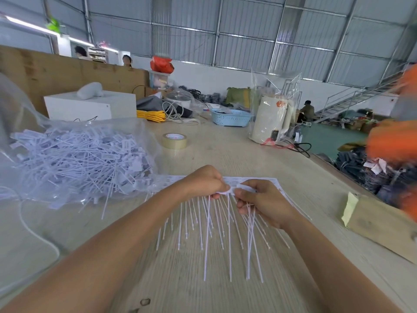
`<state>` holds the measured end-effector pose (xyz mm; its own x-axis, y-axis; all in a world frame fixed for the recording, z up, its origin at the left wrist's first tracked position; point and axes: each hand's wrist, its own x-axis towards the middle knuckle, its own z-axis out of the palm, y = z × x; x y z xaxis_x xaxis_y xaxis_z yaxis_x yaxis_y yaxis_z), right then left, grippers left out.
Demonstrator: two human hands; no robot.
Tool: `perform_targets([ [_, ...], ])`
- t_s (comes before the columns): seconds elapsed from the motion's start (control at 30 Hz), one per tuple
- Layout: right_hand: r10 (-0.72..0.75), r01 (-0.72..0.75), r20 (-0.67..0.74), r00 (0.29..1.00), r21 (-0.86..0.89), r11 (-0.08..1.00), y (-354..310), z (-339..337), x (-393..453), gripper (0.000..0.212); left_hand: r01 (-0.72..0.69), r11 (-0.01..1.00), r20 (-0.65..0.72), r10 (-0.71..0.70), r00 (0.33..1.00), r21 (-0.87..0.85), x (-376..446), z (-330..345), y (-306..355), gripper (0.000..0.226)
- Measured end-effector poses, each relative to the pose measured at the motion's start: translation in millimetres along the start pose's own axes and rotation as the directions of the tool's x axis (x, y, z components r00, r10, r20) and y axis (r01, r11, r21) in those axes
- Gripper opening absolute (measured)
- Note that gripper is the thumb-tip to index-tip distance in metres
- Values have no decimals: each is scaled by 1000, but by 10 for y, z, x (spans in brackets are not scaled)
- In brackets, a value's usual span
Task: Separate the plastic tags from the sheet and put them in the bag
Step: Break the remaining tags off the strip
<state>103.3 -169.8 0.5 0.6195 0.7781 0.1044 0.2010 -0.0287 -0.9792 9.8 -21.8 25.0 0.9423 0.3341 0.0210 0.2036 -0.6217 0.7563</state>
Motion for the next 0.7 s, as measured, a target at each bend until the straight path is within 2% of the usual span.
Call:
perform_targets([
  [0.2,-70,63,-84,994,-87,994,-10,84,-5,3,35,998,-9,-35,999,-43,-5,14,30,34],
  [0.5,-252,219,-127,959,-227,949,-43,105,-22,14,129,938,51,-119,992,-320,32,-26,20,41],
  [0.6,-272,237,-120,955,-241,941,-48,102,-10,16,206,890,134,-165,977,-408,45,-39,18,37],
  [0.7,-338,256,-153,929,-395,882,-10,29,24,14,336,809,320,-194,927,-482,13,-76,44,35],
])
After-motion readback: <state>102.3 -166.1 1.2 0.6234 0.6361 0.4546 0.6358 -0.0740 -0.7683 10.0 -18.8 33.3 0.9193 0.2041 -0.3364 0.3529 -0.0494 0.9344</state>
